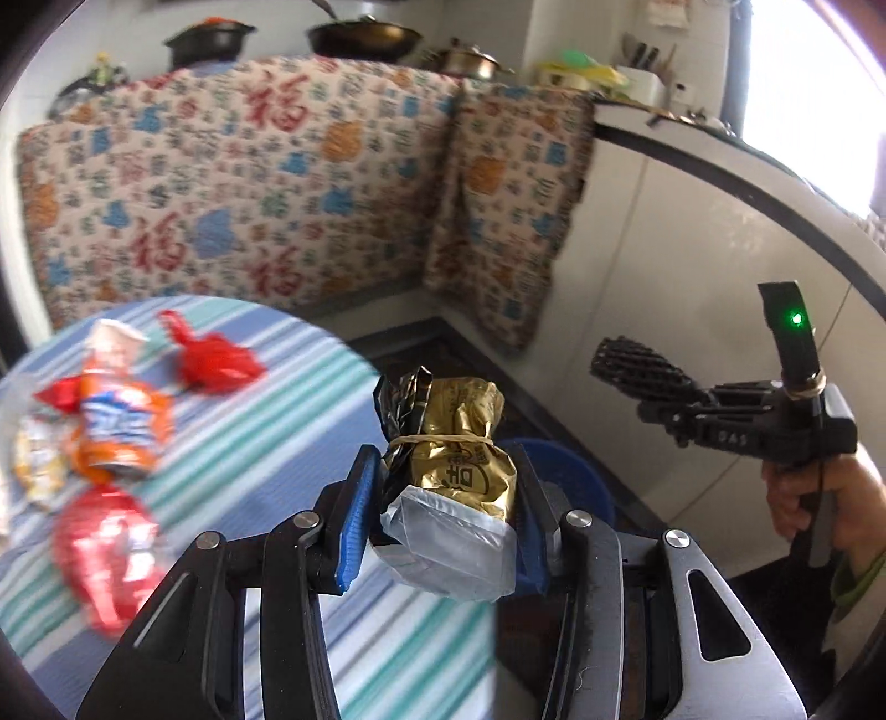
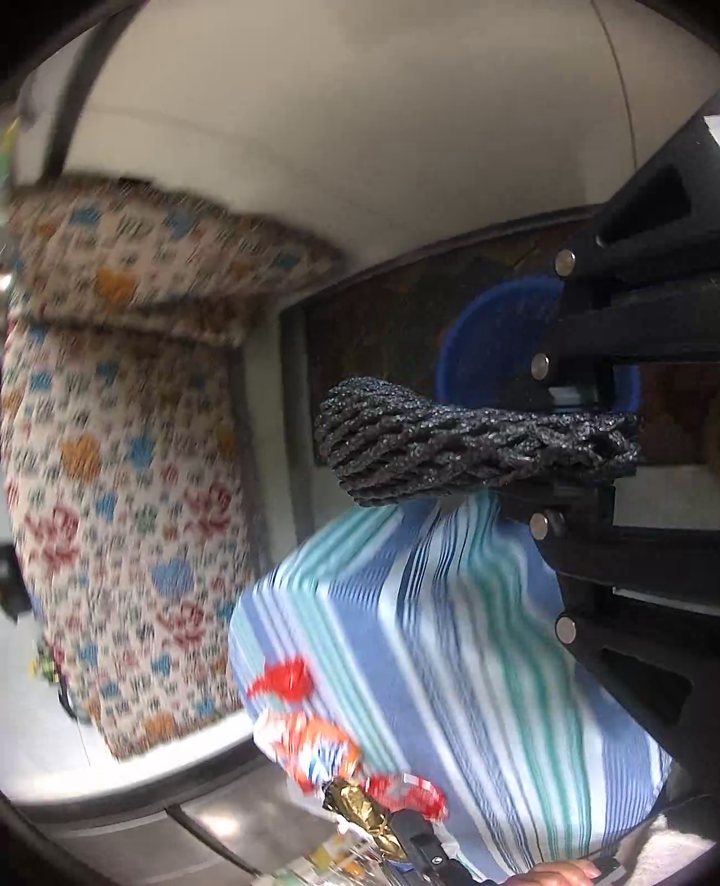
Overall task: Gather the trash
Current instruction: 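Carry the black foam net over the blue wastebasket and open the right tool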
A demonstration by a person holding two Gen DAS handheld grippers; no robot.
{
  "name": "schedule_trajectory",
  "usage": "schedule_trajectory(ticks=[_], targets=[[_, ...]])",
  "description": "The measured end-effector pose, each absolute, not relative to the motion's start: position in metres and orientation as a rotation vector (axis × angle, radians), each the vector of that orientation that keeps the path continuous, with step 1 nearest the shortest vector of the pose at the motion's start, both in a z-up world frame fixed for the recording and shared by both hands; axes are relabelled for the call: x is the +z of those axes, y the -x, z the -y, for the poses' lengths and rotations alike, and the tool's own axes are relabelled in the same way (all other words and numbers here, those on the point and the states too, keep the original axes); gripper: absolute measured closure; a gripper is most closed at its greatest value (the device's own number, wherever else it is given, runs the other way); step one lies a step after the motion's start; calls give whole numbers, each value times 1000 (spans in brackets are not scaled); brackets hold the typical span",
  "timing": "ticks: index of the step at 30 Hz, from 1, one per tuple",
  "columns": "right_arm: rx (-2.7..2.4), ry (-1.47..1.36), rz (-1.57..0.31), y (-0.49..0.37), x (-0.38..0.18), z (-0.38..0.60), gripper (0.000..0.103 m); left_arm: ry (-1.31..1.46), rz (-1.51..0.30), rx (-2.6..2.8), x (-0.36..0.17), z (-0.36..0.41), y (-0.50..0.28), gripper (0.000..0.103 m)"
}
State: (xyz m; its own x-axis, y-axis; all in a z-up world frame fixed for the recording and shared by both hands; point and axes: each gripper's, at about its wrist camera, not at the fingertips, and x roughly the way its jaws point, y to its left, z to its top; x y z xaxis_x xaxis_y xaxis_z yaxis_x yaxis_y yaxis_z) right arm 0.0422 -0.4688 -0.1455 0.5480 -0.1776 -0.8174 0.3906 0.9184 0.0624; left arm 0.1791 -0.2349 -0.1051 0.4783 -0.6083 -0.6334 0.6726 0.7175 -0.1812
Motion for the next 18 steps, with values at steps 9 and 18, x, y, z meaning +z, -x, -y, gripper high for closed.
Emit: schedule_trajectory(ticks=[9, 18], targets=[[-378, -313, -992, -25, -193, 526, 88, -114, -798, -871, -145, 333, -190, 57], [-338, -359, -1055, -25, -231, 553, 86, -168, -859, -892, -180, 379, -196, 56]])
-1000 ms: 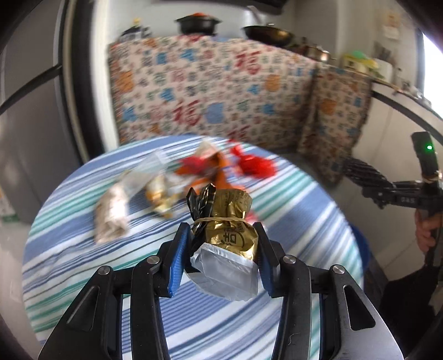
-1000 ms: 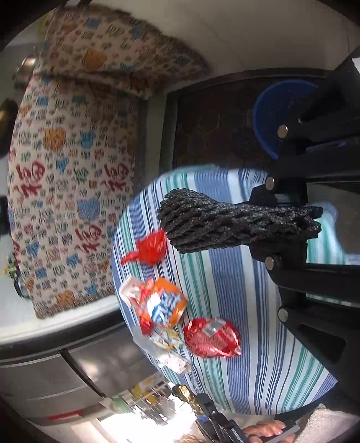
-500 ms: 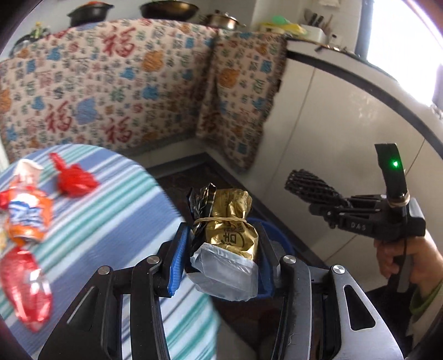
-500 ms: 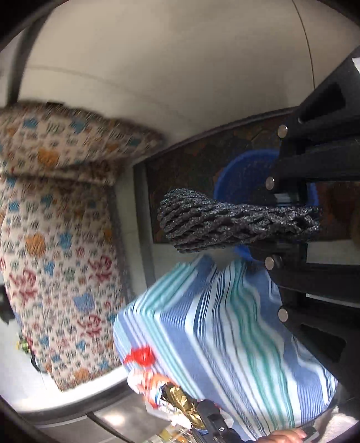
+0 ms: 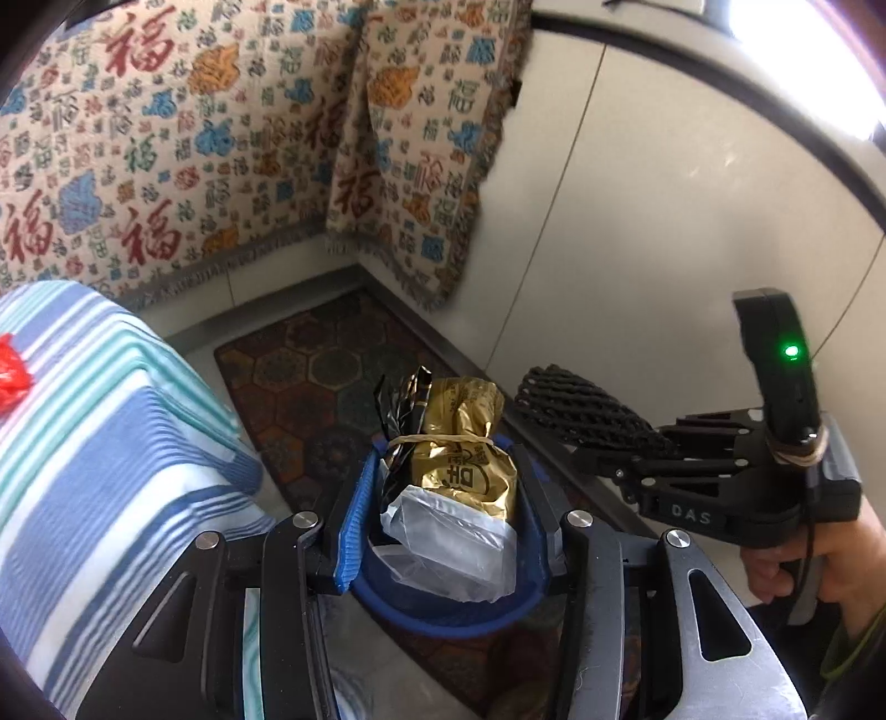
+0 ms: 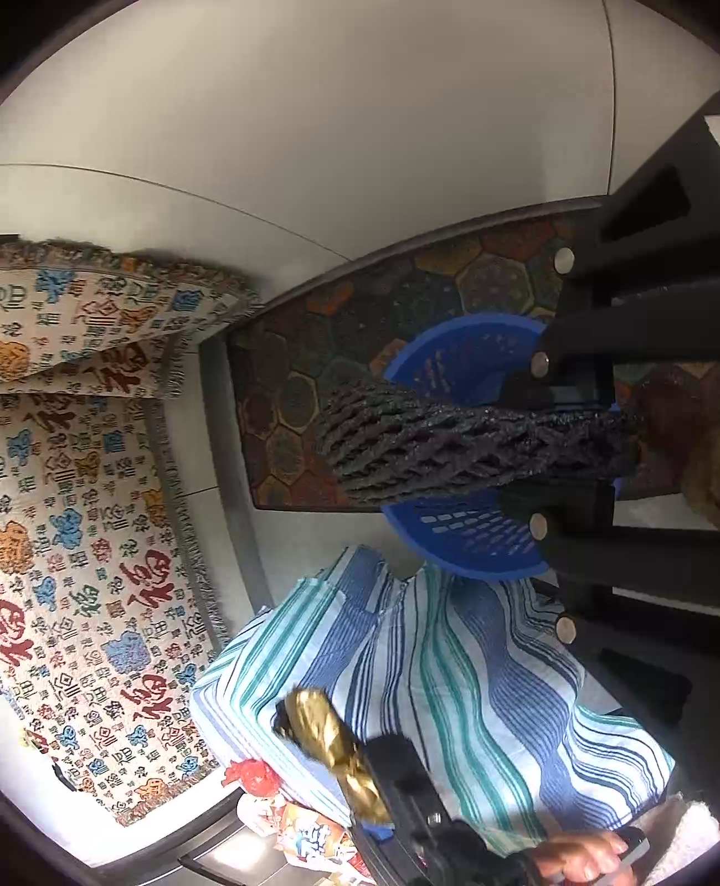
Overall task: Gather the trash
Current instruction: 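Carry the black foam net over the blue wastebasket and open the right tool, then open the left tool over the blue wastebasket to drop the gold-white wrapper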
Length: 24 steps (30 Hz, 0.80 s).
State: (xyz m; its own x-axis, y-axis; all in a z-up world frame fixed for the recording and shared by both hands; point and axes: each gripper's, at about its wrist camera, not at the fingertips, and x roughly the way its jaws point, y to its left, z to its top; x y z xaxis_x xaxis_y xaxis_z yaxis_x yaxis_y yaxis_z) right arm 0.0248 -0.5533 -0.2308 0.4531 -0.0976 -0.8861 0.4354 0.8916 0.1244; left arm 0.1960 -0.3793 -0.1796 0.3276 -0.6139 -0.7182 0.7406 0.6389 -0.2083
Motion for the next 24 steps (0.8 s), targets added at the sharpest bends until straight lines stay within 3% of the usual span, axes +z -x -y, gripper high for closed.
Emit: schedule_trajectory(ticks=[6, 10, 11, 18, 24], targets=[[-324, -361, -1043, -29, -241, 557, 80, -191, -896, -895, -202, 402, -201, 55], [-337, -353, -1032, -30, -243, 559, 48, -189, -921, -901, -214, 415, -207, 54], [-339, -352, -1025, -30, -242, 560, 44, -184, -927, -902, -216, 416, -209, 53], [-359, -335, -1024, -28, -242, 566, 43, -170, -941, -913, -223, 429, -216, 37], [-410, -339, -990, -18, -231, 575, 43, -158, -932, -905, -220, 425, -214, 31]])
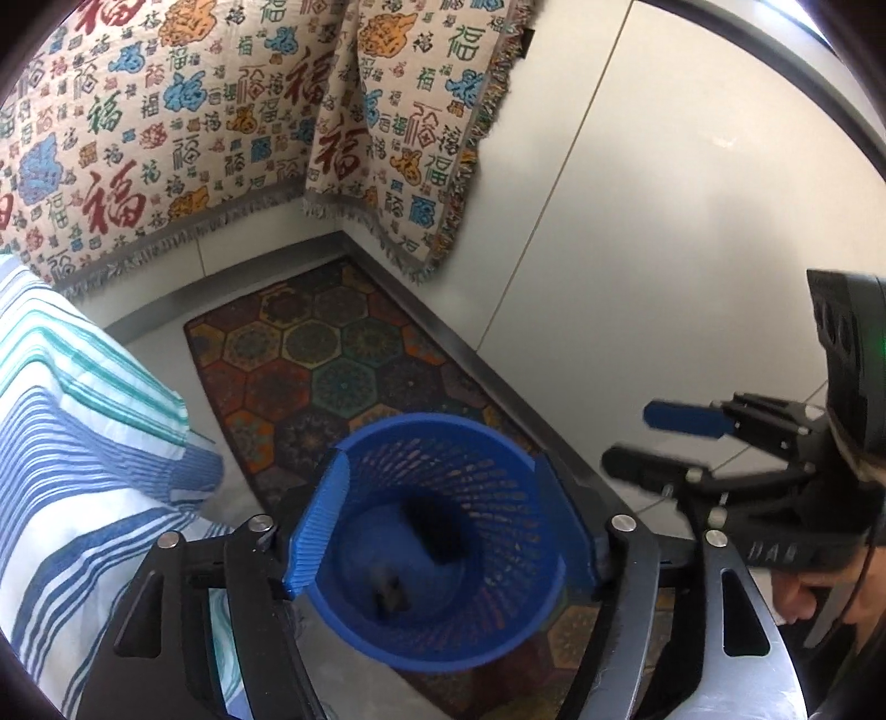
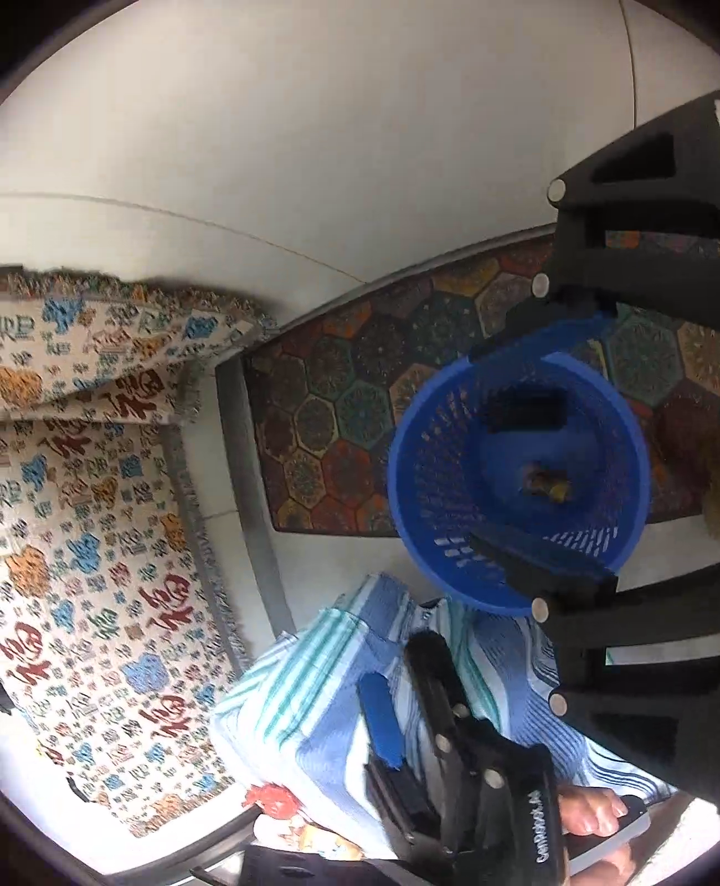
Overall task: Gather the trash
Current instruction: 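Open the left tool over the blue wastebasket to drop the gold-white wrapper, then grasp the red Coca-Cola bag with the right tool while the left tool grasps the paper bag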
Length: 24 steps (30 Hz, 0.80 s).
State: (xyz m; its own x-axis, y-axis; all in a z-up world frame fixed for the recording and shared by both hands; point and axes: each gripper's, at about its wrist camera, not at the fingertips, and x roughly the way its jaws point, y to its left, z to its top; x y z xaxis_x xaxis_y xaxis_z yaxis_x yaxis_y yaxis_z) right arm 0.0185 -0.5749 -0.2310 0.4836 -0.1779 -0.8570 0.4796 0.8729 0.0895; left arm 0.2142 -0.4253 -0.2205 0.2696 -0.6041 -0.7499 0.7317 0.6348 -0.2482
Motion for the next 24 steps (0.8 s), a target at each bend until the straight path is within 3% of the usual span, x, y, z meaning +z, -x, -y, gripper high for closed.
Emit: schedule_trajectory(ticks=[10, 15, 24], targets=[[-420, -130, -799, -35, -160, 511, 43, -91, -833, -880, -161, 351, -171, 24], [-332, -73, -711, -55, -126, 452, 43, -80, -755, -808, -129, 282, -135, 13], [-89, -49, -702, -107, -134, 340, 41, -115, -807, -532, -145, 127, -125, 12]])
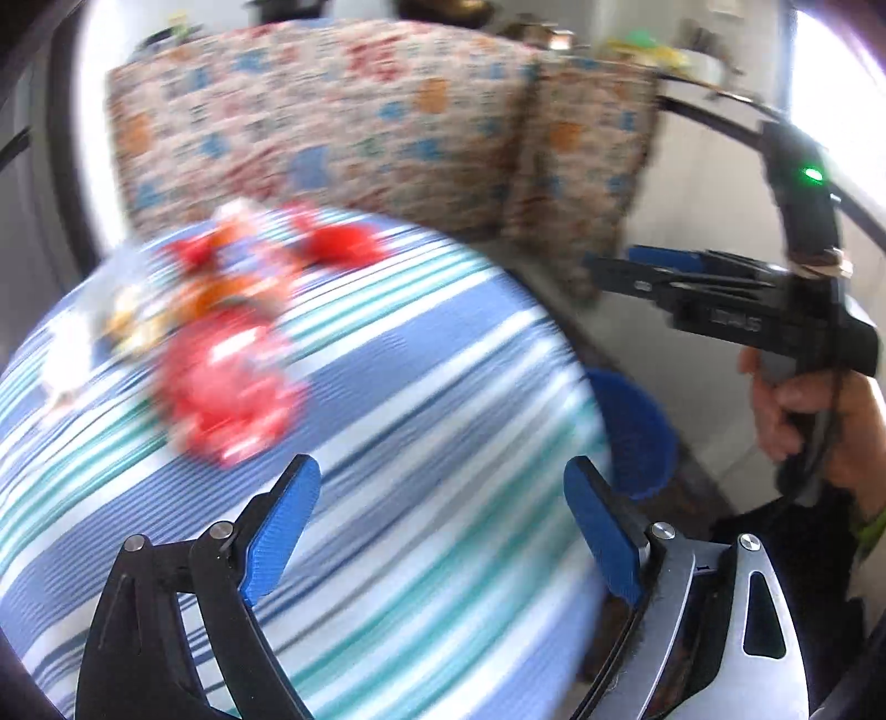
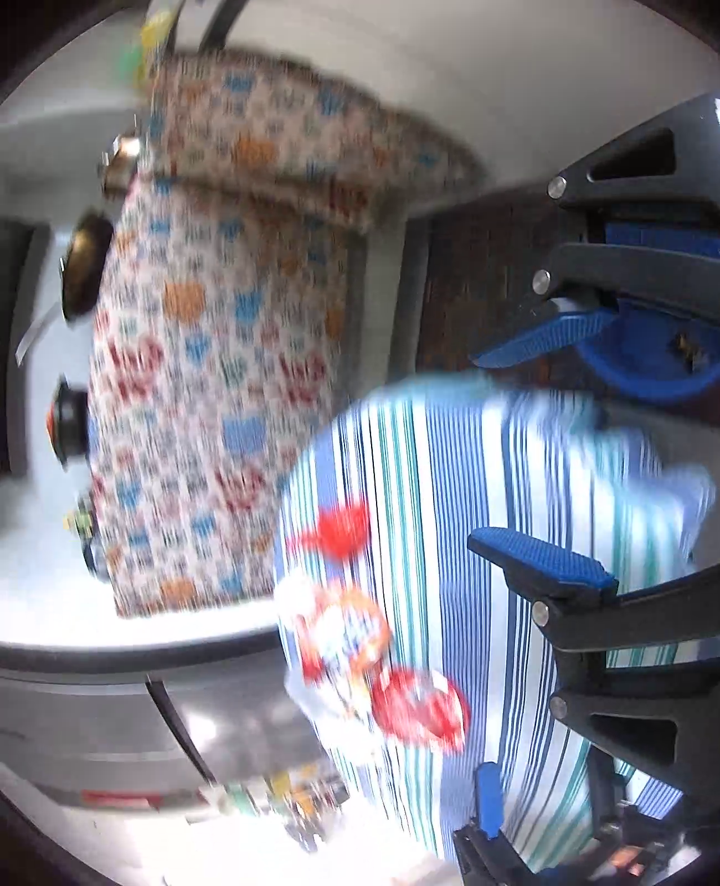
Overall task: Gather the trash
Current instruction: 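Grasp the red Coca-Cola bag with the right tool while the left tool grasps the paper bag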
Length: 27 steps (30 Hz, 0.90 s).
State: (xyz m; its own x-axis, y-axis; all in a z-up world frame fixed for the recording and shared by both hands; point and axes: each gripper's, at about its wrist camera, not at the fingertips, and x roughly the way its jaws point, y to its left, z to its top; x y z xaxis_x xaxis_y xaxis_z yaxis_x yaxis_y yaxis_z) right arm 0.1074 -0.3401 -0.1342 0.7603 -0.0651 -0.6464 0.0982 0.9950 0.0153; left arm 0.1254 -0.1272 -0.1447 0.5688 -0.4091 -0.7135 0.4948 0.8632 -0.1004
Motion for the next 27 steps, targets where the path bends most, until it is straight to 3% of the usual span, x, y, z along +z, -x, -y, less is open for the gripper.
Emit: schedule_trajectory(ticks=[5, 11, 16, 21, 27], targets=[[80, 7, -774, -125, -159, 265, 41, -70, -842, -305, -172, 33, -144, 12], [235, 125, -841, -135, -185, 192, 41, -9, -907, -176, -194, -20, -181, 12], [263, 176, -874, -148, -201, 162, 41, -49, -917, -144, -200, -32, -202, 12], [262, 130, -906, -163, -200, 160, 37, -59, -941, -115, -204, -35, -218, 0], [208, 210, -879, -188, -201, 137, 32, -58, -942, -110, -204, -33, -217, 0]])
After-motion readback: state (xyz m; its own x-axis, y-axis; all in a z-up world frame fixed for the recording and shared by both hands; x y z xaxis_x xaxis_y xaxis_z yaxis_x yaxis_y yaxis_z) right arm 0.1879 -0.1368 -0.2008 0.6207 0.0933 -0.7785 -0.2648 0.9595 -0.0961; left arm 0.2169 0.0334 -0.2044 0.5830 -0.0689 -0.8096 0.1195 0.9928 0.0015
